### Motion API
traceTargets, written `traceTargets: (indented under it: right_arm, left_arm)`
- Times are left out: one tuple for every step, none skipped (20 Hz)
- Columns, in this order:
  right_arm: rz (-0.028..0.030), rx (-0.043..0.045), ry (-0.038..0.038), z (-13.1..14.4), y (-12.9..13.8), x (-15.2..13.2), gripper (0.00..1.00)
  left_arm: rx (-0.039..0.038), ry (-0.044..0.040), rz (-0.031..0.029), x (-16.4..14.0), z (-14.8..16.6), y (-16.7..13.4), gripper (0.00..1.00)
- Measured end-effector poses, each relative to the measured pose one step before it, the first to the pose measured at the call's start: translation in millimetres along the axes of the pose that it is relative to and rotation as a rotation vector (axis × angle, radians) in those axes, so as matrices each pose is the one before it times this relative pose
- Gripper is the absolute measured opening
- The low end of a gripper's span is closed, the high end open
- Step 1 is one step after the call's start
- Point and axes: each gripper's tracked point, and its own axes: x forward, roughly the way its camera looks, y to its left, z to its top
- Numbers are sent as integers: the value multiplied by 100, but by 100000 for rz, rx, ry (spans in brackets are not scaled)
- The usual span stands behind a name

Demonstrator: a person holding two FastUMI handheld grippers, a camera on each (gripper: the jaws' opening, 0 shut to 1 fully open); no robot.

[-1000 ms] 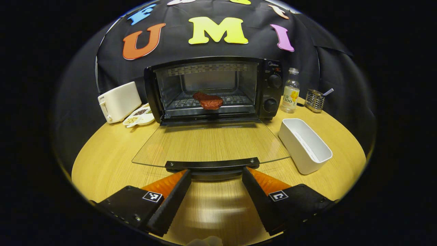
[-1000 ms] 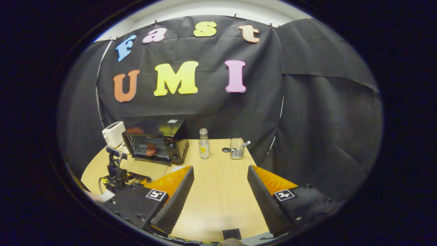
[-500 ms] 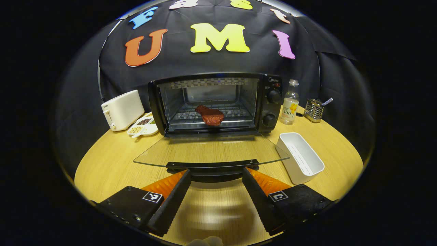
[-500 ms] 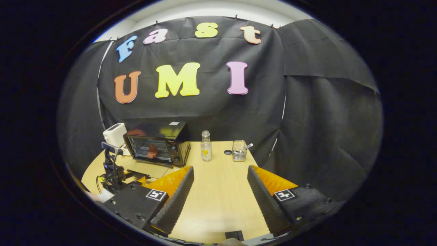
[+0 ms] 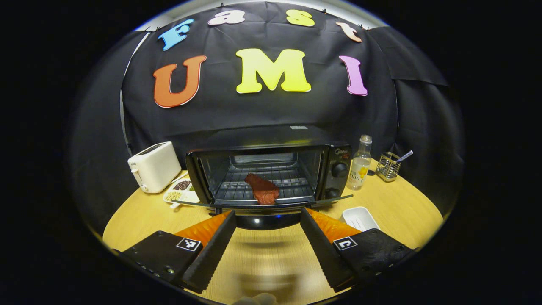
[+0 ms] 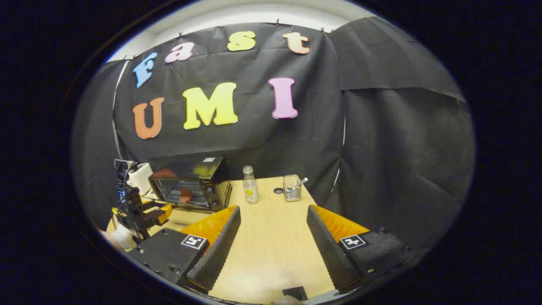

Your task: Open the electric oven with the left hand, put the food in, and close the electric oven.

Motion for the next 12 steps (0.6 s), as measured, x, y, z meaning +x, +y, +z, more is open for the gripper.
traceTargets:
  right_arm:
    - [-524, 591, -451, 171, -247, 68, 100]
    - [-504, 386, -573, 18, -237, -13, 100]
    - [-714, 281, -335, 184, -261, 67, 99]
    - [-482, 458, -205, 20, -172, 34, 96]
    - [-504, 874, -118, 62, -150, 64, 99]
    - [-27, 900, -194, 70, -2, -33, 99]
    - [-321, 476, -22, 51, -111, 23, 99]
    - [-459, 36, -76, -96, -163, 59, 99]
    - [-389, -98, -35, 57, -194, 9, 100]
    - [-440, -95, -90, -40, -86, 37, 99]
    - [-328, -14, -40, 88, -107, -47, 99]
    - [-325, -5, 263, -94, -75, -109, 100]
  left_arm:
    - [899, -541, -64, 224, 585, 122, 97]
    - [668, -232, -230, 204, 346, 262, 97]
    - [528, -807, -865, 227, 426, -163, 97]
    - [1303, -259, -27, 432, 449, 175, 98]
    - [1252, 290, -200, 356, 142, 40, 97]
    - [719, 88, -173, -116, 60, 11, 97]
    - [2011, -1910, 122, 139, 597, 94, 97]
    - [796, 400, -233, 575, 56, 84, 97]
    - [100, -1505, -416, 362, 364, -88, 97]
    - [159, -1433, -36, 323, 334, -31, 96]
    - [366, -2057, -105, 357, 585, 151, 96]
    - [-189, 43, 4, 397, 258, 85, 96]
